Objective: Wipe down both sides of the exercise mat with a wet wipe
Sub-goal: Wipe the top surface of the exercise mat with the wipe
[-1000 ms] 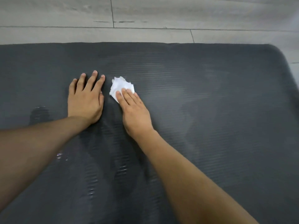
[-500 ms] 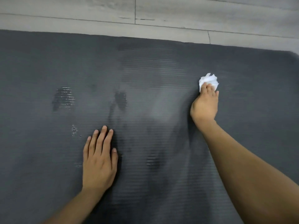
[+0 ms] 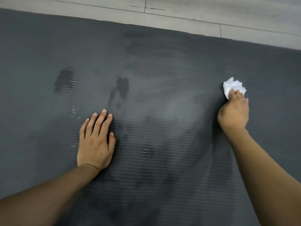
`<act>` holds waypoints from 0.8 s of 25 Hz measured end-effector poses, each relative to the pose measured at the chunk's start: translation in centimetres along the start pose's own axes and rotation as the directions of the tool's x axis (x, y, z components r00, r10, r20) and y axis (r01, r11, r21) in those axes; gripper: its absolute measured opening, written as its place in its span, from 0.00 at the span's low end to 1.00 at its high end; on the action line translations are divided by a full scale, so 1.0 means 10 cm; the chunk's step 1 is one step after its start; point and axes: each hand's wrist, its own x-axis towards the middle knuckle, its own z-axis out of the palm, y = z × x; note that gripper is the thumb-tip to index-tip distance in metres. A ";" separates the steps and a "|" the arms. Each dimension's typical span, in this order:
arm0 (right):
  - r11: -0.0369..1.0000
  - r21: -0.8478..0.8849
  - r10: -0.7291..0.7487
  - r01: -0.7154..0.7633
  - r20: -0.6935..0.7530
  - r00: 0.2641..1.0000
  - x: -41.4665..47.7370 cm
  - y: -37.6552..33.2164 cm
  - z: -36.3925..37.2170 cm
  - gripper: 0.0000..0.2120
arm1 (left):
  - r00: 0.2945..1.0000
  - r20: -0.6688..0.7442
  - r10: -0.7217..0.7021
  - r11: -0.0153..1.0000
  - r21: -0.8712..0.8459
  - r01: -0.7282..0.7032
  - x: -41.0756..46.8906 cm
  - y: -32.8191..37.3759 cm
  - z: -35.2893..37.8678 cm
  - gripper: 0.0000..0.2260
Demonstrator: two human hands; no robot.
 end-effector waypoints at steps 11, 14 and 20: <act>0.428 0.203 -0.900 0.881 0.010 0.435 -0.73 -1.98 0.48 0.25 | 0.999 -0.049 0.022 0.998 -0.063 -0.025 -0.03 -0.05 0.01 0.25; 0.798 0.145 -0.584 0.585 -0.052 0.810 -0.04 -1.30 0.35 0.26 | 0.998 -0.059 0.014 0.998 -0.056 -0.017 -0.03 -0.04 0.02 0.25; 0.801 0.447 -0.457 0.398 0.029 0.889 -0.58 -2.50 0.38 0.23 | 0.999 -0.044 0.011 0.995 -0.097 -0.015 -0.03 -0.06 0.00 0.25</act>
